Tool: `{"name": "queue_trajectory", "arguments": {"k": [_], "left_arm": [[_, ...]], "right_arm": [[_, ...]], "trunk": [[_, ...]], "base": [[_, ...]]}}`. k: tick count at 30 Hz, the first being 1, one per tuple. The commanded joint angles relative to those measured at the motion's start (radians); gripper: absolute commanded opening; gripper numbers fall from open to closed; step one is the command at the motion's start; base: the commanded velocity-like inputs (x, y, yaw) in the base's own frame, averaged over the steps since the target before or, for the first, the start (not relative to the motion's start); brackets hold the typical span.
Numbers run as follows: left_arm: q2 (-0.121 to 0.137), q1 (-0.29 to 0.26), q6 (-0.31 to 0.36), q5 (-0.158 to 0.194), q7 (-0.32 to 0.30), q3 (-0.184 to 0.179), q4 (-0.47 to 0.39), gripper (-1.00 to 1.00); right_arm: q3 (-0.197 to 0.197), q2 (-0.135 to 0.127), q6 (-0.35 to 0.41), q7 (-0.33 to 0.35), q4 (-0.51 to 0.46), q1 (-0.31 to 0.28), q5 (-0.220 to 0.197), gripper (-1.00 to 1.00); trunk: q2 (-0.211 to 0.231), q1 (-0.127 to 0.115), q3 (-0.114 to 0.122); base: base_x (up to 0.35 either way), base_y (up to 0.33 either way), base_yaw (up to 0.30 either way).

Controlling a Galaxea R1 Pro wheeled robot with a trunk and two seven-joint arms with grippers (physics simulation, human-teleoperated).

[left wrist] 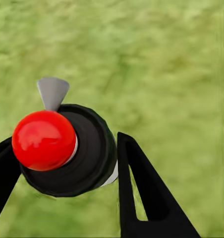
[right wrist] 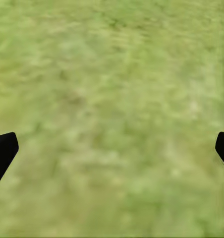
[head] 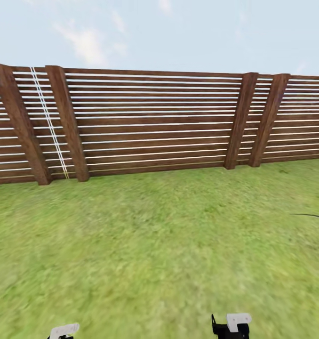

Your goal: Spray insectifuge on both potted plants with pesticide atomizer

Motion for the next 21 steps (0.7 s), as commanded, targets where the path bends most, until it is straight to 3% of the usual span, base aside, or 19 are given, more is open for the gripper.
{"name": "queue_trajectory", "arguments": {"k": [1, 21], "left_arm": [[0.0, -0.001, -0.004, -0.01, 0.002, 0.007, 0.001, -1.0], [0.0, -0.001, -0.004, -0.01, 0.002, 0.007, 0.001, -1.0]], "right_arm": [[-0.001, 0.0, -0.001, -0.009, 0.001, -0.001, 0.011, 1.0], [-0.001, 0.0, -0.001, -0.009, 0.001, -0.001, 0.012, 1.0]], "trunk": [[0.0, 0.0, -0.001], [0.0, 0.0, -0.001]], "base": [[0.339, 0.0, -0.264], [0.339, 0.061, -0.264]]}}
